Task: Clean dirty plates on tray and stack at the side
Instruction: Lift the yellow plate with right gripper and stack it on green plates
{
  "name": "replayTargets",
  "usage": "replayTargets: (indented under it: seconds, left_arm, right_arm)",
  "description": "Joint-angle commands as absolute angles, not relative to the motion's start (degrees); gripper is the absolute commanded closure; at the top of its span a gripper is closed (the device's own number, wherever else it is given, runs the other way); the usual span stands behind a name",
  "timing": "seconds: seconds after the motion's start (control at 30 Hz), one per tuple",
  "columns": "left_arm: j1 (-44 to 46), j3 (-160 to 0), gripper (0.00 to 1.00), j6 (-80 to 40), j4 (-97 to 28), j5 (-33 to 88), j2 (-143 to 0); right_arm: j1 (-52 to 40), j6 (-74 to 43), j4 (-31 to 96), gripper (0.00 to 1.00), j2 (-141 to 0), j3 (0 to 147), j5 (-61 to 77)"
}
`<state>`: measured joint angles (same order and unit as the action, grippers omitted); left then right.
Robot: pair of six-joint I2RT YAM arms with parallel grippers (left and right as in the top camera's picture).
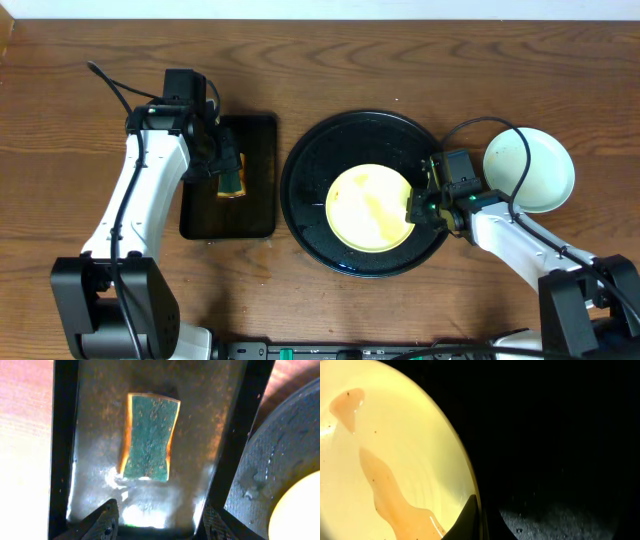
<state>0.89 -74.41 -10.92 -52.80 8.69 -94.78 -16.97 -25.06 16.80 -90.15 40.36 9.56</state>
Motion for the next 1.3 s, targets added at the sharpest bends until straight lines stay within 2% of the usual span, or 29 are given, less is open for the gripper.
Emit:
replayTargets:
  seconds: [0.0, 0.4, 0.7, 1.0, 1.27]
  left_arm:
    - [1.1, -74.3, 0.45, -11.7, -53.7, 9.0, -94.8]
    - [1.1, -74.3, 0.45, -11.7, -53.7, 9.0, -94.8]
    - [1.1, -74.3, 0.45, -11.7, -53.5, 9.0, -94.8]
    - [1.1, -74.3, 0.45, -11.7, -53.5, 9.0, -94.8]
    - [1.1, -74.3, 0.44, -11.7, -53.5, 9.0, -94.8]
  right_arm:
    - [-15.9, -22.0, 16.1, 0.99, -88.8, 41.7, 6.8]
    - [-15.5, -6.0, 17.6, 0.99, -79.3, 47.8, -7.6]
    - [-17.4, 10.0, 17.6, 0.99, -72.8, 49.4, -14.7]
    - [-27.5, 19.9, 17.4, 0.99, -70.9, 50.4, -27.5]
    - [-39.9, 28.9, 13.3, 0.99, -71.3, 50.4, -46.6]
